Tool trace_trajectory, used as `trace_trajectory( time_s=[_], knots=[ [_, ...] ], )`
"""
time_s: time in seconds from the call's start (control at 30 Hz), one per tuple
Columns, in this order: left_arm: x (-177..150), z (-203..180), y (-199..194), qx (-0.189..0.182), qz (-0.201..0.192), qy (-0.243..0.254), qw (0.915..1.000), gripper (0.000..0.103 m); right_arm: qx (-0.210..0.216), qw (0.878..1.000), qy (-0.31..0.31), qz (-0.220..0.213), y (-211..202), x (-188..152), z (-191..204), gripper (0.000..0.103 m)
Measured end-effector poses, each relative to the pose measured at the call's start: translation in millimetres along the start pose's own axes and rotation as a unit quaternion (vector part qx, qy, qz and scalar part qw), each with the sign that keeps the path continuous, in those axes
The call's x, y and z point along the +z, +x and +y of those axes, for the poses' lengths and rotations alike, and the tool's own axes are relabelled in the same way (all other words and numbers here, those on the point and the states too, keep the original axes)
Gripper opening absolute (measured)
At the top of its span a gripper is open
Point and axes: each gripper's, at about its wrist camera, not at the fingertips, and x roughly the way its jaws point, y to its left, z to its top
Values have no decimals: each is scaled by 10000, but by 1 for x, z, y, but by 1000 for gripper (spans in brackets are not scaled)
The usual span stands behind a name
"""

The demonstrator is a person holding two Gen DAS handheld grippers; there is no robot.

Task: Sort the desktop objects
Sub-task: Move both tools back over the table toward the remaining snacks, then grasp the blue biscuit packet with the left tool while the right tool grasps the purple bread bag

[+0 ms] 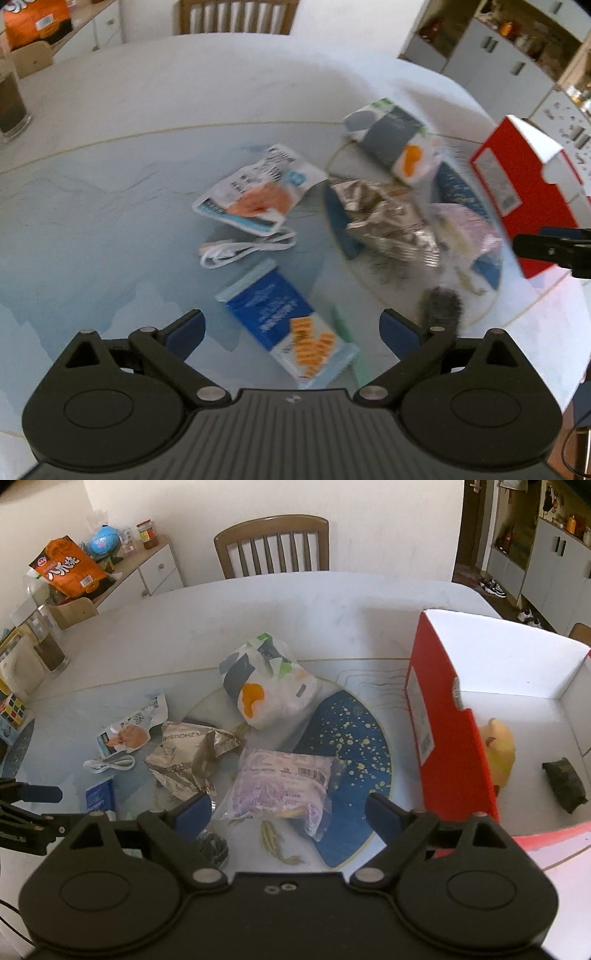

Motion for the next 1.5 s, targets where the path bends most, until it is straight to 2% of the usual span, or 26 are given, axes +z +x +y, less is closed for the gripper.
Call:
trace_trajectory(
  time_s=[0.3, 0.57, 0.7, 0.77, 0.83, 0.93, 1.23, 1.5],
  knots=[
    [-1, 16, 16, 306, 73, -587, 9978, 101, 8, 9999, 6, 145, 24, 7, 0, 91],
    [-5, 7, 23, 594, 103, -513, 9969, 100, -3, 9997, -70, 238, 42, 11, 4, 90],
    [-5, 5, 22, 721, 22, -450, 9964, 91, -72, 9995, -77, 298, 50, 13, 3, 90],
    [-4, 4, 21, 793, -49, -335, 9963, 81, -71, 9993, -87, 346, 55, 13, 3, 90],
    [-3, 3, 20, 866, -107, -212, 9960, 67, -78, 9992, -80, 388, 57, 15, 2, 89],
    [0, 6, 20, 953, -176, -150, 9952, 53, -160, 9986, -127, 480, 62, 16, 3, 88],
    [1, 10, 19, 941, -239, -116, 9952, 39, -107, 9986, -48, 509, 65, 19, 3, 82],
    [0, 12, 18, 887, -262, -89, 9957, 37, -104, 9990, -21, 424, 62, 17, 4, 70]
  ],
)
